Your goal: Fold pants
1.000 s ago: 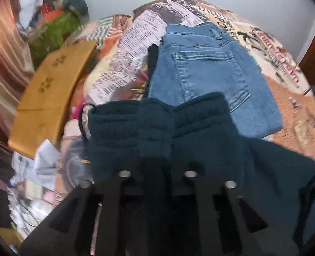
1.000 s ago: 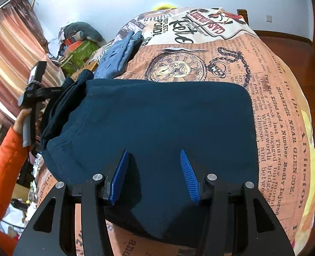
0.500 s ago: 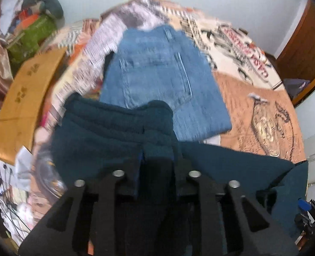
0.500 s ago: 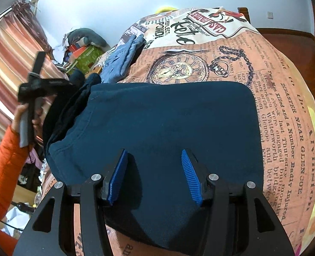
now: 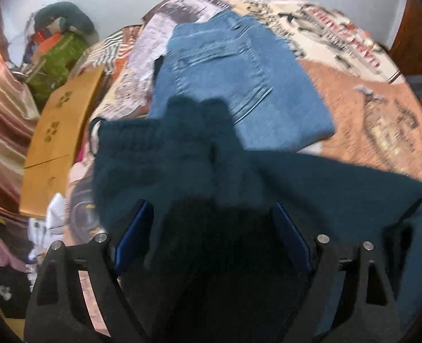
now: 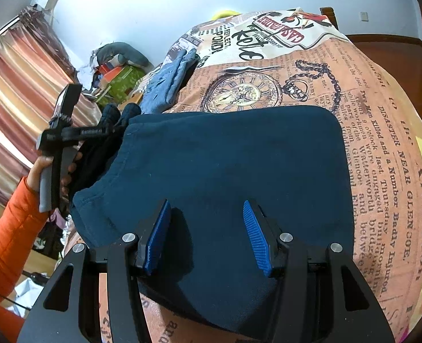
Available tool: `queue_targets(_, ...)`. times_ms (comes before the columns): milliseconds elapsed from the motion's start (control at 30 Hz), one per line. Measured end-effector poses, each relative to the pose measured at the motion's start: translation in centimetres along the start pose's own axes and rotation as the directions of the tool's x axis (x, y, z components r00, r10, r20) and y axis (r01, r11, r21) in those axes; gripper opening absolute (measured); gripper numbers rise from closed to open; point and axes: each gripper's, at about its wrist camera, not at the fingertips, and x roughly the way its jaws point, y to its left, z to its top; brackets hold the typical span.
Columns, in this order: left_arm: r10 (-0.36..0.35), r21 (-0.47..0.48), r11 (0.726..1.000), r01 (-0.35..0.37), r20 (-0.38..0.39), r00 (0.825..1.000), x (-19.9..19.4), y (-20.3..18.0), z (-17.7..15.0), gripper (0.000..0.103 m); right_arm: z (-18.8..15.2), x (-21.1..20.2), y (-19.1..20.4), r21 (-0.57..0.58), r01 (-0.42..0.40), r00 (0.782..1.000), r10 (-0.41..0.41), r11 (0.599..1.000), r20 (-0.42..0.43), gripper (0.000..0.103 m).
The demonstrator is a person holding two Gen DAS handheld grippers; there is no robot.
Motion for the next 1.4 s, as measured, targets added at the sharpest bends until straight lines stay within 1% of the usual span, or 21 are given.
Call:
queue_targets(67, 0.048, 0.002, 0.999, -0.048, -0.023, 0.999, 1.2, 0.4, -0.3, 0.084, 0.0, 0.1, 0.0, 0.0, -0.003, 1.0, 0.003, 1.0, 0.002, 0.049)
queue_targets(133, 0.034, -0.021, 0.999, -0.034, -0.033, 0.999, 2.0, 0.7, -0.2, 0.081, 0.0, 0.1, 0.0, 0.0, -0.007, 1.0, 0.007, 1.0, 0.004, 0.05)
queue_targets(200, 0.035, -0.051, 0.998, -0.036, -0.029, 0.999, 2.2, 0.9, 0.3, 0.07, 0.0, 0.1, -0.1, 0.005, -0.012, 1.0, 0.012, 1.0, 0.007, 0.05)
queue_targets(267, 0.035, -0.072, 0.997, -0.036, -0.023, 0.999, 2.2, 1.1, 1.1, 0.053, 0.0, 0.1, -0.1, 0.007, -0.014, 1.0, 0.014, 1.0, 0.009, 0.05)
queue_targets(300, 0.027, -0.087, 0.996, -0.029, -0.021, 0.999, 2.2, 1.3, 1.4, 0.049, 0.0, 0.1, -0.1, 0.007, -0.013, 1.0, 0.013, 1.0, 0.009, 0.05)
queue_targets(367, 0.005, -0.112, 0.994, -0.006, -0.014, 1.0, 1.8, 2.0, 1.9, 0.032, 0.0, 0.1, -0.1, 0.007, -0.011, 1.0, 0.011, 1.0, 0.011, 0.05)
queue_targets(433, -0.021, -0.142, 0.99, 0.022, 0.007, 1.0, 0.9, 2.9, 1.9, 0.027, -0.1, 0.1, -0.1, 0.008, -0.012, 1.0, 0.012, 1.0, 0.013, 0.05)
queue_targets(533, -0.042, -0.176, 0.982, 0.061, 0.107, 0.993, -2.7, 4.3, 1.4, 0.024, -0.1, 0.0, -0.2, 0.011, -0.014, 1.0, 0.014, 1.0, 0.015, 0.05)
queue_targets(600, -0.08, -0.165, 0.98, 0.113, 0.195, 0.978, -6.3, 4.9, 0.9, 0.023, -0.1, 0.0, -0.2, 0.011, -0.012, 1.0, 0.012, 1.0, 0.016, 0.05)
queue_targets(633, -0.099, -0.162, 0.977, 0.137, 0.221, 0.97, -7.6, 5.0, 0.7, 0.023, -0.1, 0.1, -0.2, 0.011, -0.009, 1.0, 0.009, 1.0, 0.016, 0.05)
queue_targets(700, -0.151, -0.141, 0.97, 0.197, 0.282, 0.947, -10.9, 4.9, 0.5, 0.022, -0.2, 0.0, 0.0, 0.008, -0.001, 1.0, 0.0, 1.0, 0.015, 0.05)
queue_targets(733, -0.17, -0.117, 0.969, 0.216, 0.315, 0.934, -12.7, 4.4, 0.5, 0.022, -0.2, 0.1, 0.1, 0.006, 0.003, 1.0, -0.003, 1.0, 0.015, 0.05)
queue_targets(767, -0.178, -0.1, 0.97, 0.222, 0.333, 0.926, -13.8, 4.0, 0.4, 0.022, -0.3, 0.1, 0.2, 0.004, 0.008, 1.0, -0.009, 1.0, 0.016, 0.05)
queue_targets(833, -0.203, -0.046, 0.97, 0.238, 0.384, 0.901, -16.6, 2.5, 0.4, 0.022, -0.3, 0.1, 0.2, 0.007, 0.013, 1.0, -0.013, 1.0, 0.017, 0.05)
queue_targets(867, -0.224, -0.012, 0.968, 0.251, 0.412, 0.883, -18.1, 1.2, 0.4, 0.022, -0.3, 0.0, 0.2, 0.011, 0.015, 1.0, -0.015, 1.0, 0.017, 0.05)
queue_targets(933, -0.265, 0.034, 0.96, 0.279, 0.439, 0.858, -20.1, -0.5, 0.4, 0.022, -0.3, -0.2, 0.2, 0.018, 0.018, 1.0, -0.018, 1.0, 0.015, 0.05)
queue_targets(967, -0.3, 0.069, 0.951, 0.303, 0.454, 0.839, -21.3, -1.8, 0.4, 0.022, -0.2, -0.5, 0.1, 0.024, 0.019, 1.0, -0.02, 1.0, 0.014, 0.05)
queue_targets(1067, -0.377, 0.155, 0.925, 0.346, 0.474, 0.796, -23.6, -5.2, 0.5, 0.022, -0.1, -1.9, 0.2, 0.031, 0.025, 0.999, -0.026, 0.999, 0.035, 0.05)
queue_targets(1167, -0.439, 0.231, 0.899, 0.373, 0.468, 0.767, -24.9, -8.6, 0.6, 0.022, -0.4, -3.8, 0.1, 0.02, 0.042, 0.997, -0.043, 0.999, 0.062, 0.05)
queue_targets(1300, -0.501, 0.301, 0.864, 0.403, 0.436, 0.748, -25.3, -12.8, 0.7, 0.022, -1.4, -4.3, -1.4, 0.037, 0.085, 0.996, -0.086, 0.996, 0.028, 0.05)
queue_targets(1400, -0.551, 0.352, 0.83, 0.433, 0.391, 0.737, -24.9, -16.2, 0.4, 0.022, -2.4, -2.8, -2.8, 0.067, 0.069, 0.997, -0.067, 0.995, -0.037, 0.05)
